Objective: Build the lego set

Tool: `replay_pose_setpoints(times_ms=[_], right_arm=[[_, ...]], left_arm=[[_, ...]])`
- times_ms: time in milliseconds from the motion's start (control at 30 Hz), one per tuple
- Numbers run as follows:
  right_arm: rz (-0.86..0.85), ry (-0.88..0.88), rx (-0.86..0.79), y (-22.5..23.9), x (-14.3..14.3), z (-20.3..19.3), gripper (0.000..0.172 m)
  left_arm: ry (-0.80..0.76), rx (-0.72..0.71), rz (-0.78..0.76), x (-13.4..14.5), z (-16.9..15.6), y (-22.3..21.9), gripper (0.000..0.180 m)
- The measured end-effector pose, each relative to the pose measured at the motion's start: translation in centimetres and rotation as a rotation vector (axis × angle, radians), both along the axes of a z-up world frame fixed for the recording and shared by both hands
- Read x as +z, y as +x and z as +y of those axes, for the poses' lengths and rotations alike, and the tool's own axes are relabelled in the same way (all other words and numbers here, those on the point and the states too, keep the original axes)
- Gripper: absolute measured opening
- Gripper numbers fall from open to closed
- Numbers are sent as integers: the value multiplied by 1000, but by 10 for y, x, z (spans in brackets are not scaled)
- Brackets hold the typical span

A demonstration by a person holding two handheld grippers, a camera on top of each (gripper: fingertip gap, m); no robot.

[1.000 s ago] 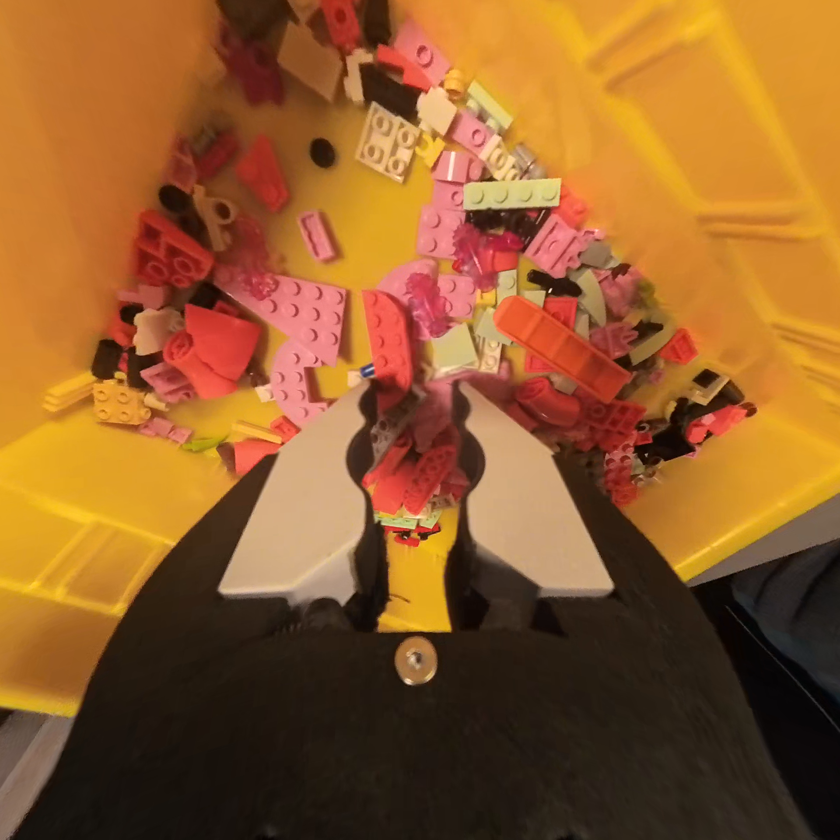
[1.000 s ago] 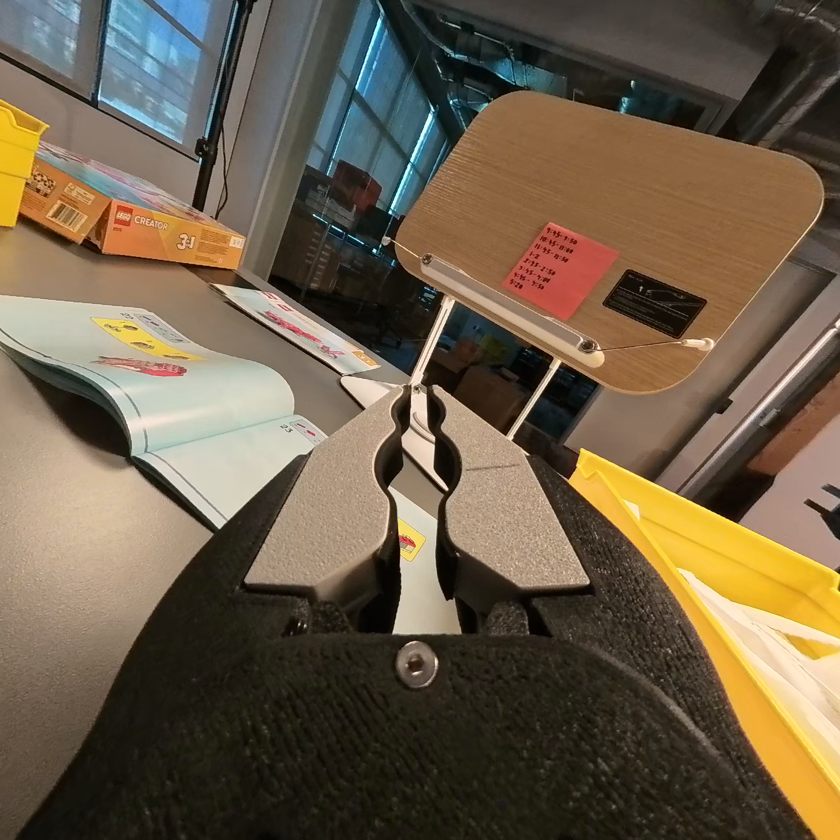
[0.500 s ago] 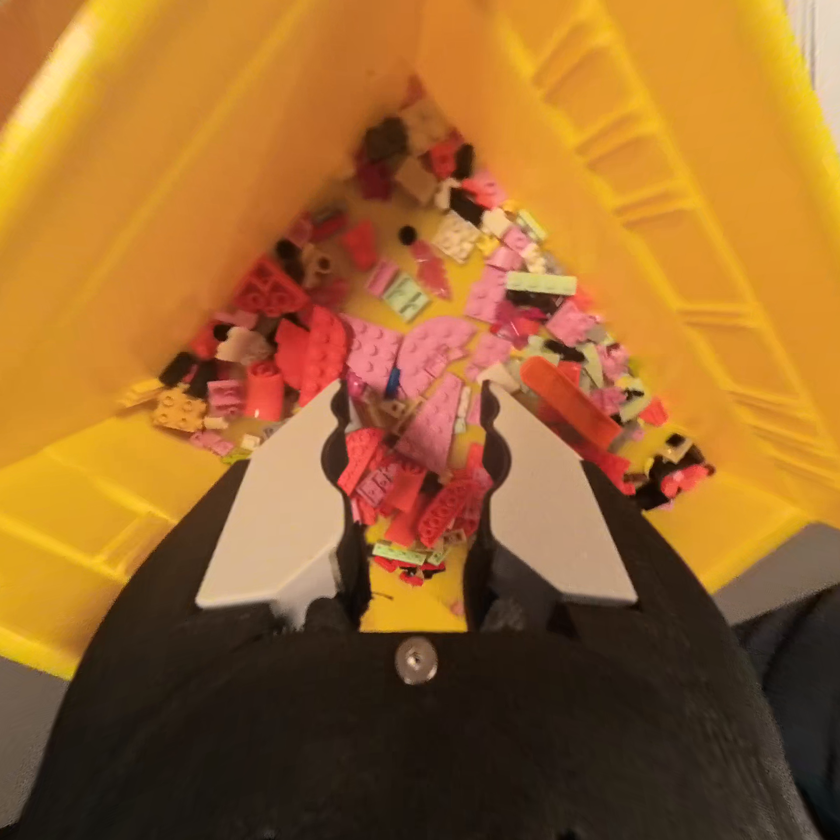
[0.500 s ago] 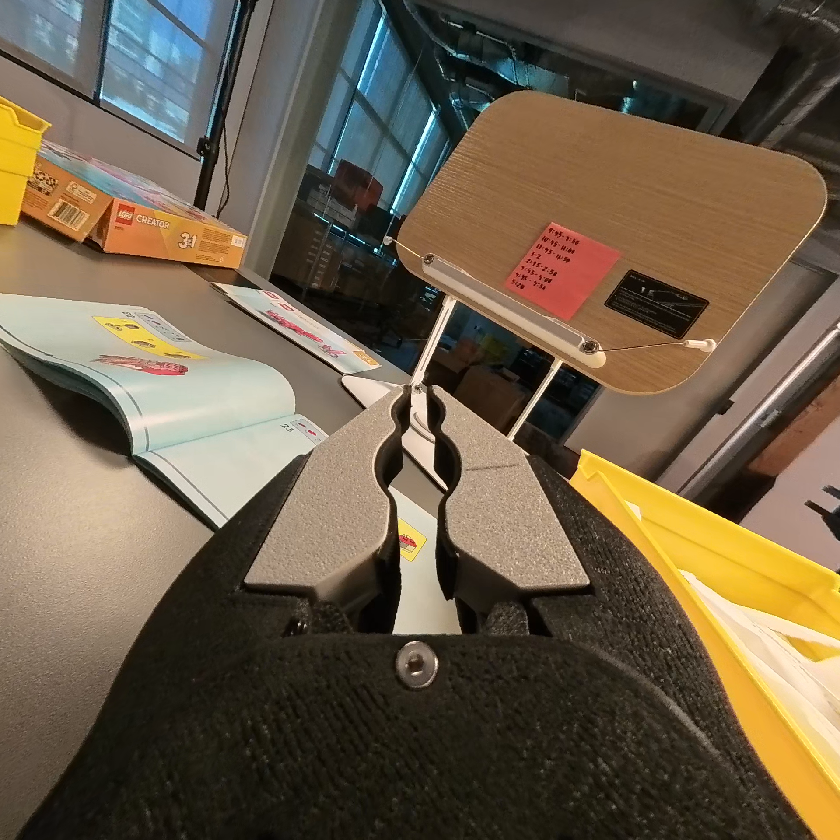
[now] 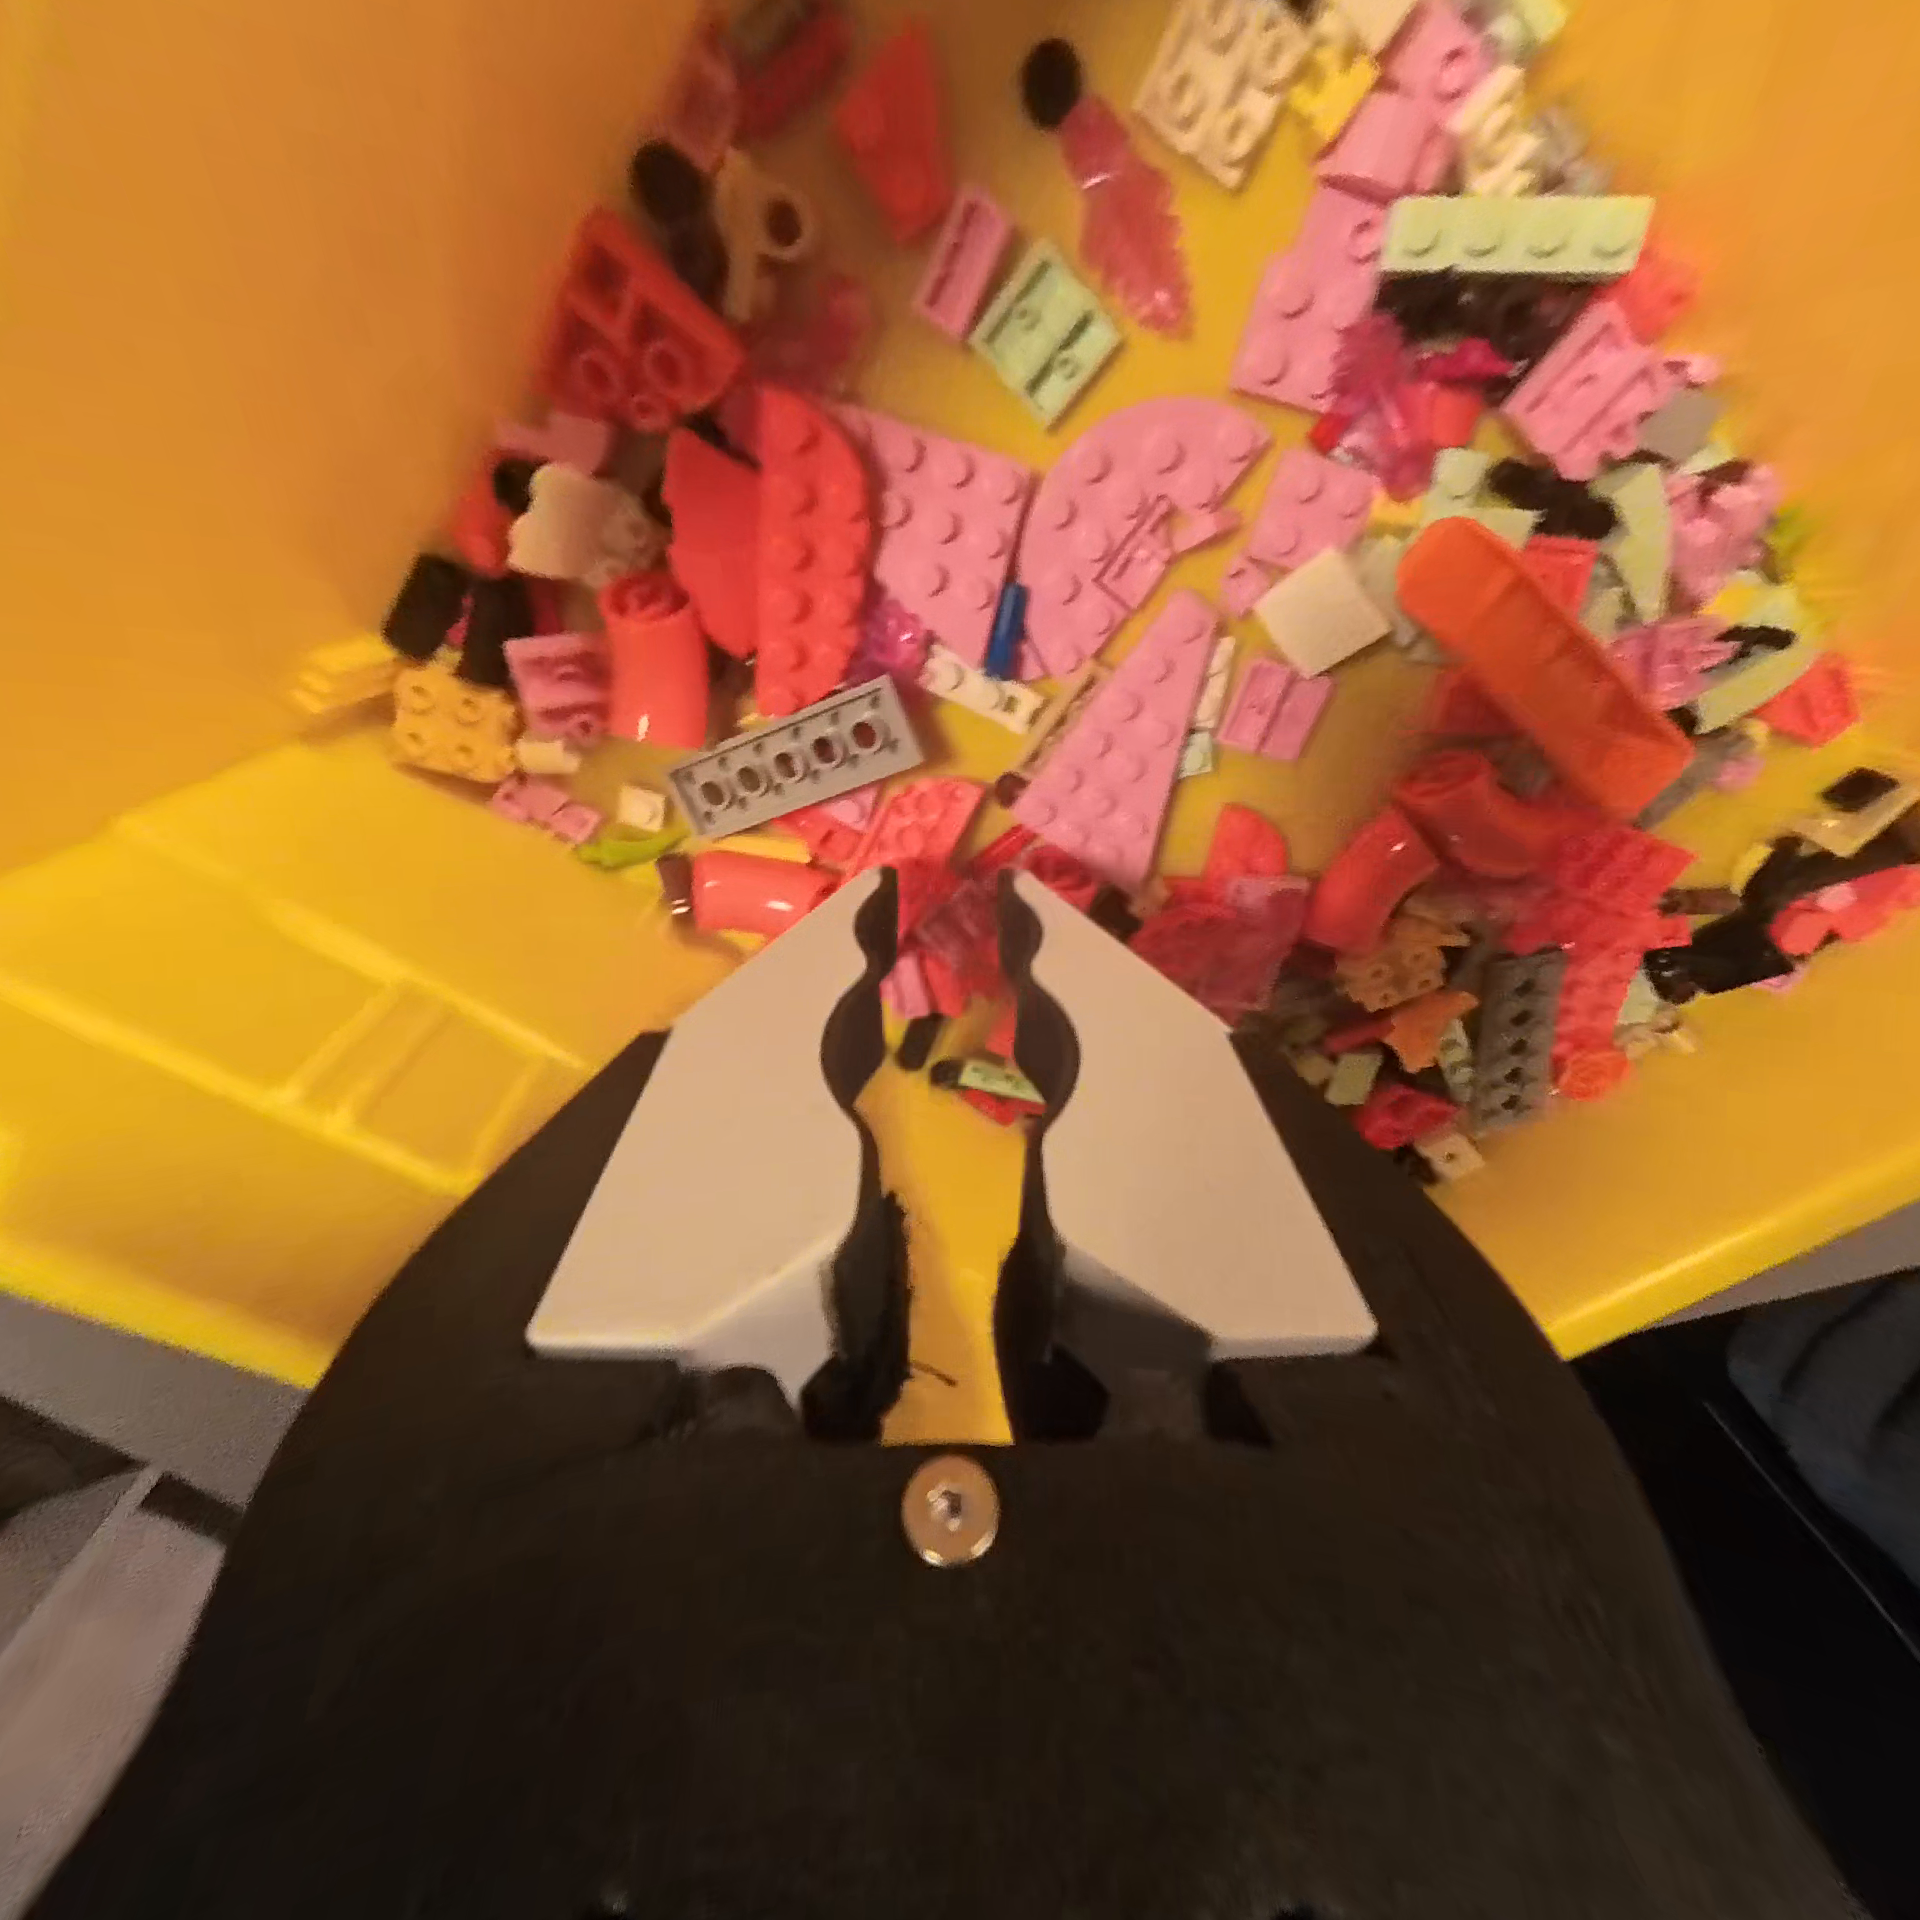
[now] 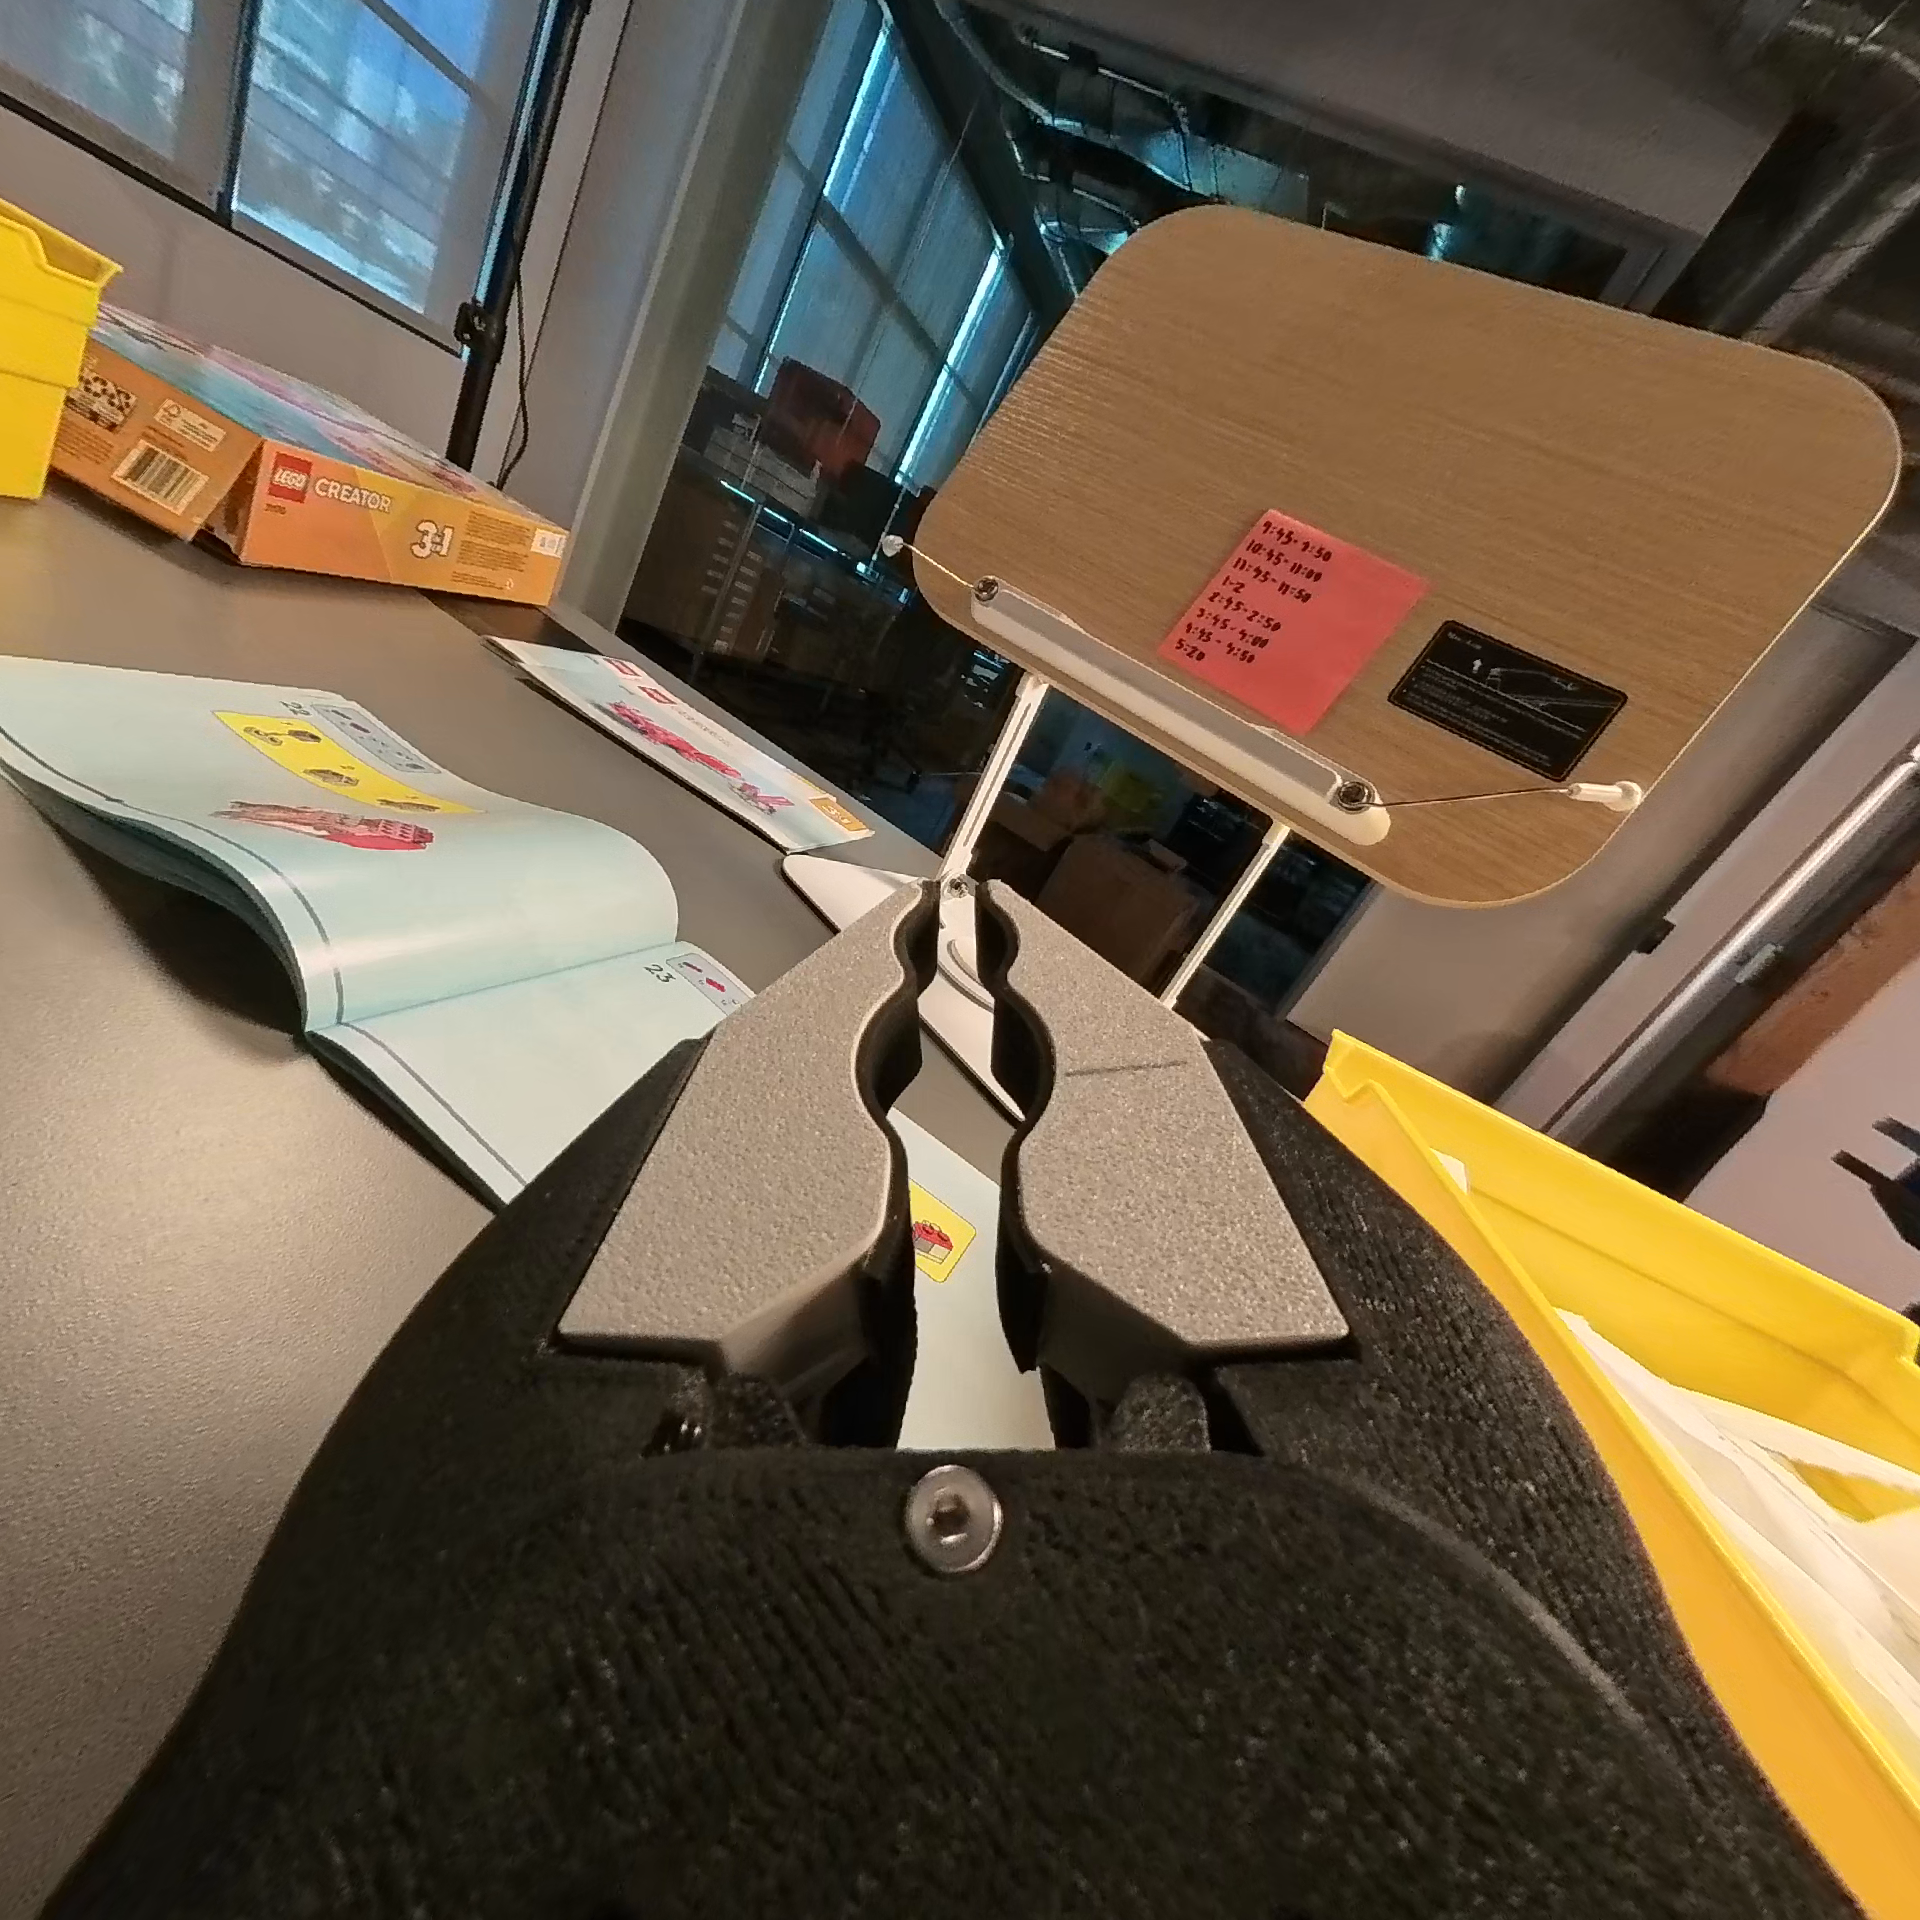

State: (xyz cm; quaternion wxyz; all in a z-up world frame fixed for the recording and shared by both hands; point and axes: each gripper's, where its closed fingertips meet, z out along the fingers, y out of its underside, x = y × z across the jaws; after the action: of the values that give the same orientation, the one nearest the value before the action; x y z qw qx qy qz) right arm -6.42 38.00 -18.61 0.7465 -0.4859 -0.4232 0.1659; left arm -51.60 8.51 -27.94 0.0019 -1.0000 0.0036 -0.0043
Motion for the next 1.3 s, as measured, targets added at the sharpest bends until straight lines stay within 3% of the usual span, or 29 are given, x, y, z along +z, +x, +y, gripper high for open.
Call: replay_pose_setpoints(times_ms=[267, 467, 567, 633, 733, 867, 1033, 1300], right_arm=[[-3, 1, 0, 0, 0, 0, 5], [-3, 1, 1, 0, 0, 0, 5], [-2, 0, 1, 0, 0, 0, 5], [-4, 1, 1, -1, 0, 0, 5], [-6, 2, 1, -1, -1, 0, 5], [-8, 3, 3, -1, -1, -1, 5], [-12, 6, 4, -2, -1, -1, 4], [-13, 7, 7, -2, -2, -2, 4]], left_arm=[[-57, 30, 9, -6, -6, -5, 13], [5, 11, 177, -4, 6, -29, 5], [16, 15, 175, 1, 8, -25, 7], [51, 62, 89, 4, 12, -13, 8], [47, 257, -62, 5, 12, 3, 10], [-13, 444, -121, -1, 1, 4, 8], [47, 504, -118, -1, 9, -1, 15], [-64, 494, 10, -12, -2, -6, 22]])
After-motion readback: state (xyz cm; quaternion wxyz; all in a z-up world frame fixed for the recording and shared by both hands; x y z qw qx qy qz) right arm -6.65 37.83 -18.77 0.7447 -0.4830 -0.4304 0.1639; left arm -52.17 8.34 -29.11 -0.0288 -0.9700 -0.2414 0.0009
